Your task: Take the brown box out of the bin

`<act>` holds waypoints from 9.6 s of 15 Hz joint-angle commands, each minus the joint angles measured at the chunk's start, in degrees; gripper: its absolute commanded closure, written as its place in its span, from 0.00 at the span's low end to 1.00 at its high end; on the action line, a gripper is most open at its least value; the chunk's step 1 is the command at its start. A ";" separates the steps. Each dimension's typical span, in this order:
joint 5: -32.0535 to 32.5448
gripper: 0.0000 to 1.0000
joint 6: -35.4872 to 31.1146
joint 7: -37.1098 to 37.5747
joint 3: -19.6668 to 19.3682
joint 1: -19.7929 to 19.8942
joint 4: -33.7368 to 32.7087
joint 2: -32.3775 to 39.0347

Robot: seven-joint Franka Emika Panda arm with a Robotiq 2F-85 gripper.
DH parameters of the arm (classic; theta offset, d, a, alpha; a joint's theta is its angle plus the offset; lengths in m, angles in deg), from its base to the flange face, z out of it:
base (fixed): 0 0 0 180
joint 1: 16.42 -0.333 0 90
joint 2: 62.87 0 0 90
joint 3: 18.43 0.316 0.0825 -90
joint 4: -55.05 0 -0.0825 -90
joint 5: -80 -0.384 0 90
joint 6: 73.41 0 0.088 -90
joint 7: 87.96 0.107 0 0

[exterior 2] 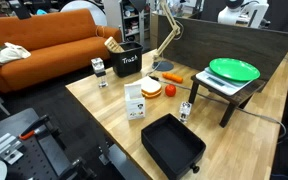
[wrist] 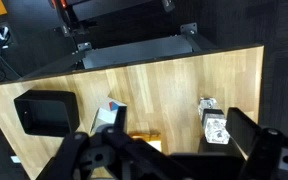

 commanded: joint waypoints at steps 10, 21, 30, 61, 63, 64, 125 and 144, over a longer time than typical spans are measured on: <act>0.22 0.00 0.09 0.16 -0.25 -0.26 -0.09 0.09; 0.23 0.00 0.09 0.16 -0.25 -0.26 -0.09 0.09; 0.23 0.00 0.09 0.16 -0.25 -0.26 -0.09 0.09; 12.42 0.00 -13.22 -2.46 -0.11 1.25 -11.20 20.17; 14.37 0.00 -14.85 -3.37 -0.42 0.84 -14.77 24.58; 15.03 0.00 -15.53 -3.87 -0.56 0.53 -16.81 27.04; 8.96 0.00 -14.16 -4.90 -14.70 -10.58 -57.55 77.74; 9.86 0.71 -13.66 -4.61 -17.26 -10.85 -59.85 79.28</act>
